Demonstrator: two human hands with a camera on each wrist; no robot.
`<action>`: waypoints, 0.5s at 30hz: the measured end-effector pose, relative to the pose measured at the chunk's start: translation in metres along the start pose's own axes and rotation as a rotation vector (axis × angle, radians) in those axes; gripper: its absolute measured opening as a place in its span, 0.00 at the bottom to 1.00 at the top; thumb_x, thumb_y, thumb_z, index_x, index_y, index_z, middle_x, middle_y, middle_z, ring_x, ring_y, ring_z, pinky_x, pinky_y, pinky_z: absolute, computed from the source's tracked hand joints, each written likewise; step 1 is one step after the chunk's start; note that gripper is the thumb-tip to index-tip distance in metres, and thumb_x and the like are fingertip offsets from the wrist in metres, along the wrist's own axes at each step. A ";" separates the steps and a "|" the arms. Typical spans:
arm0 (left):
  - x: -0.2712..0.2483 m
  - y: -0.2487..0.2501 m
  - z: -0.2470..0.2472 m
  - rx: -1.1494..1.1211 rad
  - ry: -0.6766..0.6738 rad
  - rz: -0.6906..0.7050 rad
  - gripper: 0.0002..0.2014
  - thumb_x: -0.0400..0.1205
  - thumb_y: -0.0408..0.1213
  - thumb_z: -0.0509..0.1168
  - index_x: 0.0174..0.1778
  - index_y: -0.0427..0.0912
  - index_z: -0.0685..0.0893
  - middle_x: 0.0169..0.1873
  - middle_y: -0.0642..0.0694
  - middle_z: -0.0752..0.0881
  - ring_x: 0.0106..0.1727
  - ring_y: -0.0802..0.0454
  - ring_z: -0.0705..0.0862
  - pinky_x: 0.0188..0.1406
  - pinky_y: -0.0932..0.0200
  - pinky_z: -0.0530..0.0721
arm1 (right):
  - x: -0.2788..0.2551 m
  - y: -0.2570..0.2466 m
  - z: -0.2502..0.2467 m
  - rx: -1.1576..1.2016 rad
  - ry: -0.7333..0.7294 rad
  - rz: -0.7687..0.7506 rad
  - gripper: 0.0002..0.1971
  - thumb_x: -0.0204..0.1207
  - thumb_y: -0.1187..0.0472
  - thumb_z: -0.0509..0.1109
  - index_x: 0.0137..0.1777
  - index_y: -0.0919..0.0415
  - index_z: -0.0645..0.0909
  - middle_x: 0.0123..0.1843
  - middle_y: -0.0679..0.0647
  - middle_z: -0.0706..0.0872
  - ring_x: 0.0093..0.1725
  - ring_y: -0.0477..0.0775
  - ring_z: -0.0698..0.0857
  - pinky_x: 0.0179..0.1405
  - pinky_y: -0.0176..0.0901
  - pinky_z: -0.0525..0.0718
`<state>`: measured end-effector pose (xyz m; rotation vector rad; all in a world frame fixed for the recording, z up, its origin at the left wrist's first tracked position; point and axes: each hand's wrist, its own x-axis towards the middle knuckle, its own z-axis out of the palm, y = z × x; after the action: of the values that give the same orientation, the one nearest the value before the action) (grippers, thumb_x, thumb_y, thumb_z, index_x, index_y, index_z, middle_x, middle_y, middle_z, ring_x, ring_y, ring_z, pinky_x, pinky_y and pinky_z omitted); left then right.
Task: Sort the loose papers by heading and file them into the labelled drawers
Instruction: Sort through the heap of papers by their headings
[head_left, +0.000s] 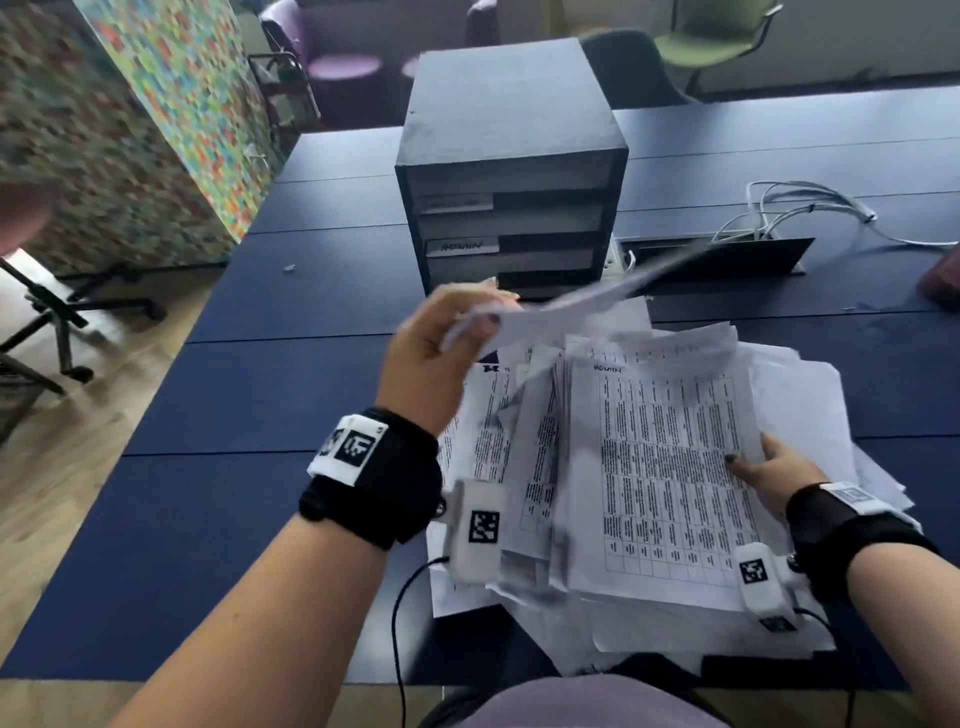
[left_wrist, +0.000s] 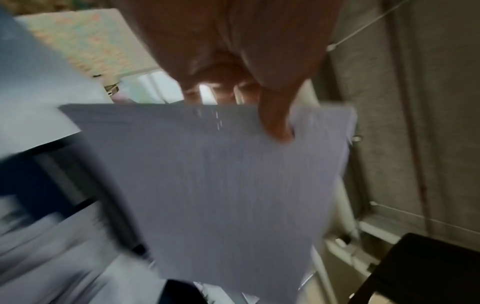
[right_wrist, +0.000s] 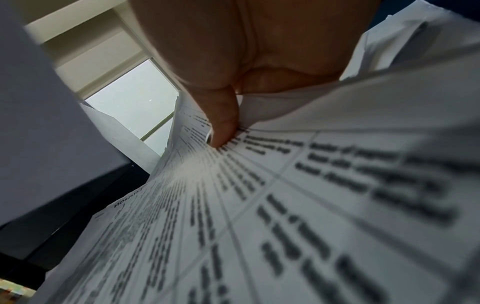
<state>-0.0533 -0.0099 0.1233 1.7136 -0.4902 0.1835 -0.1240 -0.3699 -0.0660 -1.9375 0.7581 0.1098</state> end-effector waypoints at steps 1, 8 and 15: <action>-0.006 -0.011 0.005 0.025 -0.120 -0.043 0.14 0.77 0.30 0.66 0.38 0.58 0.87 0.56 0.60 0.84 0.64 0.63 0.79 0.62 0.64 0.78 | 0.001 0.001 0.000 -0.011 0.009 -0.004 0.14 0.74 0.67 0.72 0.58 0.57 0.78 0.51 0.63 0.87 0.52 0.64 0.85 0.61 0.59 0.80; -0.036 -0.094 0.014 0.088 0.002 -0.652 0.22 0.76 0.17 0.57 0.31 0.50 0.85 0.47 0.52 0.86 0.52 0.53 0.80 0.45 0.72 0.79 | -0.002 -0.007 -0.003 0.057 -0.020 -0.018 0.16 0.75 0.76 0.66 0.63 0.72 0.77 0.52 0.63 0.83 0.47 0.57 0.81 0.46 0.45 0.78; -0.044 -0.123 0.002 -0.221 0.257 -1.181 0.07 0.85 0.37 0.59 0.58 0.43 0.72 0.46 0.39 0.82 0.38 0.40 0.85 0.29 0.41 0.88 | 0.001 -0.006 -0.006 0.164 -0.068 0.004 0.15 0.74 0.78 0.65 0.58 0.66 0.76 0.41 0.57 0.86 0.25 0.35 0.83 0.30 0.21 0.80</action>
<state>-0.0418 0.0136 -0.0050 1.4808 0.6933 -0.4822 -0.1214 -0.3732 -0.0587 -1.7679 0.7036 0.1120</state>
